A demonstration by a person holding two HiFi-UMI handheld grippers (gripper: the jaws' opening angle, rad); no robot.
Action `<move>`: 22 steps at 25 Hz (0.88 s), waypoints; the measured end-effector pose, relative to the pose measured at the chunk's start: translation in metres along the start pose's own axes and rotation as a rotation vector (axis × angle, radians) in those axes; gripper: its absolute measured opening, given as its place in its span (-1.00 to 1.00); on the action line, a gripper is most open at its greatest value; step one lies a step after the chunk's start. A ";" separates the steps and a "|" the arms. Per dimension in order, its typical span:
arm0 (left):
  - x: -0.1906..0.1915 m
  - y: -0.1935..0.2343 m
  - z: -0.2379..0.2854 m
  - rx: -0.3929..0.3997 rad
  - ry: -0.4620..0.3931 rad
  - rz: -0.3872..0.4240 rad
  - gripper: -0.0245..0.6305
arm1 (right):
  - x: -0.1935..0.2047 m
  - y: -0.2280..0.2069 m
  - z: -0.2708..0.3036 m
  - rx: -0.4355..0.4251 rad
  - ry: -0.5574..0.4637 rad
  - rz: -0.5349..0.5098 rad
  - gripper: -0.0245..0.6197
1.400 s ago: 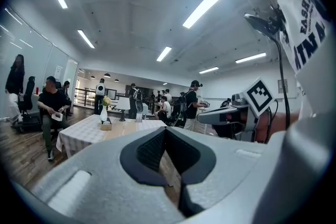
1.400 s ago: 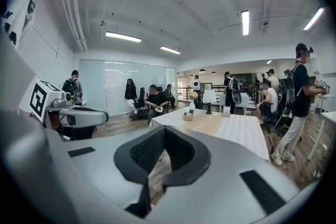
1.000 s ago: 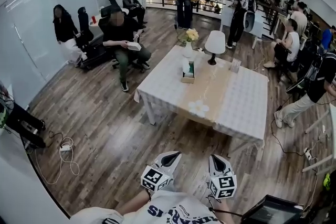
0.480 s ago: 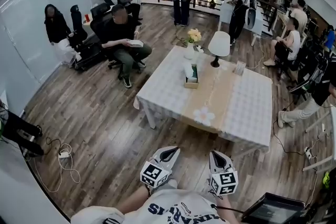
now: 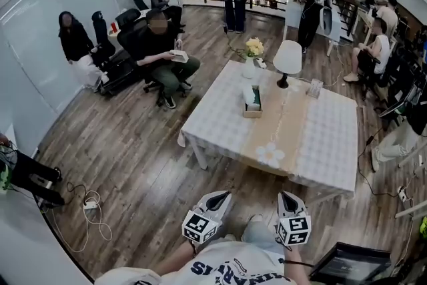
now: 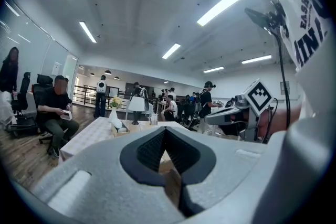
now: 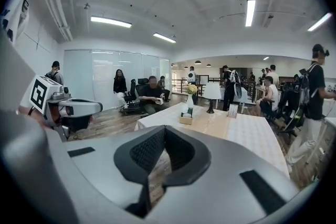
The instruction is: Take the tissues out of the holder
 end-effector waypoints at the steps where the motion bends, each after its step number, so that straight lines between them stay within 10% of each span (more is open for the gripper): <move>1: -0.002 0.003 0.003 -0.003 -0.002 0.001 -0.93 | -0.002 -0.002 0.004 -0.001 -0.001 -0.003 -0.90; 22: -0.024 0.126 0.190 -0.136 -0.003 -0.008 -0.93 | -0.100 -0.117 0.210 -0.119 -0.027 -0.017 -0.90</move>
Point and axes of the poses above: the fingertips, and each gripper's own axes: z forward along the fingers, y to its left, x out of its underside, the point moved 3 cm from there along -z, backward along the fingers, and after that the axes turned 11 degrees about z, right-handed, at the moved point
